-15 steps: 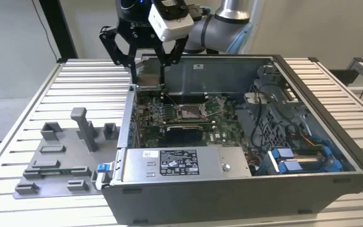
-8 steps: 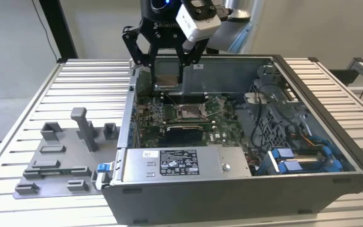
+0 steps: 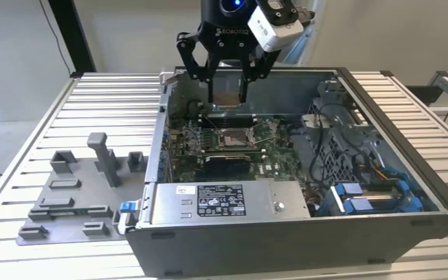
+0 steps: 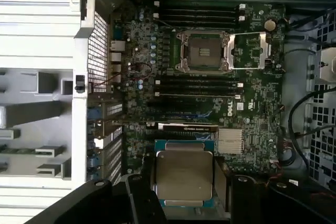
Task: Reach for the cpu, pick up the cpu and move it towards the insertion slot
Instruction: 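Pick up the cpu and move it towards the insertion slot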
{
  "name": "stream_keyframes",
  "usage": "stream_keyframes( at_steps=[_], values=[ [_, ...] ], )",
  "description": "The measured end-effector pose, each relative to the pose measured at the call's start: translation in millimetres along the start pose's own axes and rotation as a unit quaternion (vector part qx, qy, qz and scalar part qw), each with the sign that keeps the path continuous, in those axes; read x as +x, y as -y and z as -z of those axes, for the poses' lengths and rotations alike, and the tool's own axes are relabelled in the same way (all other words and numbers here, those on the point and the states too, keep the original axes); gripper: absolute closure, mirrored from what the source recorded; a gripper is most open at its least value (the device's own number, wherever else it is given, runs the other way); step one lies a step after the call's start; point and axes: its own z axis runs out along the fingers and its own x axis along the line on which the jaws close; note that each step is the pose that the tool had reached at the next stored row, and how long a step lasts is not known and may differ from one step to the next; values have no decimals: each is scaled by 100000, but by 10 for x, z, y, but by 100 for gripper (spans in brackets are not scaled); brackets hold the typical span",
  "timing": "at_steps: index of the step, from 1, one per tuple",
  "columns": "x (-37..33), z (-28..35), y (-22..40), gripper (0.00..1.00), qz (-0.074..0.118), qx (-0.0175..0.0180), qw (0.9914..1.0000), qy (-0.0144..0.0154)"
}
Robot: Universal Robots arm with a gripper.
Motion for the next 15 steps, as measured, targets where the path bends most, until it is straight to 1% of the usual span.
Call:
stream_keyframes(
  at_steps=[4,7,10,15],
  values=[
    [-148,-1,1,100,-91,-1,100000,3],
    [-243,-1,1,100,-150,1,100000,2],
    [-297,-1,0,100,-165,4,100000,3],
    [-454,-2,1,100,-315,5,100000,9]
  ],
)
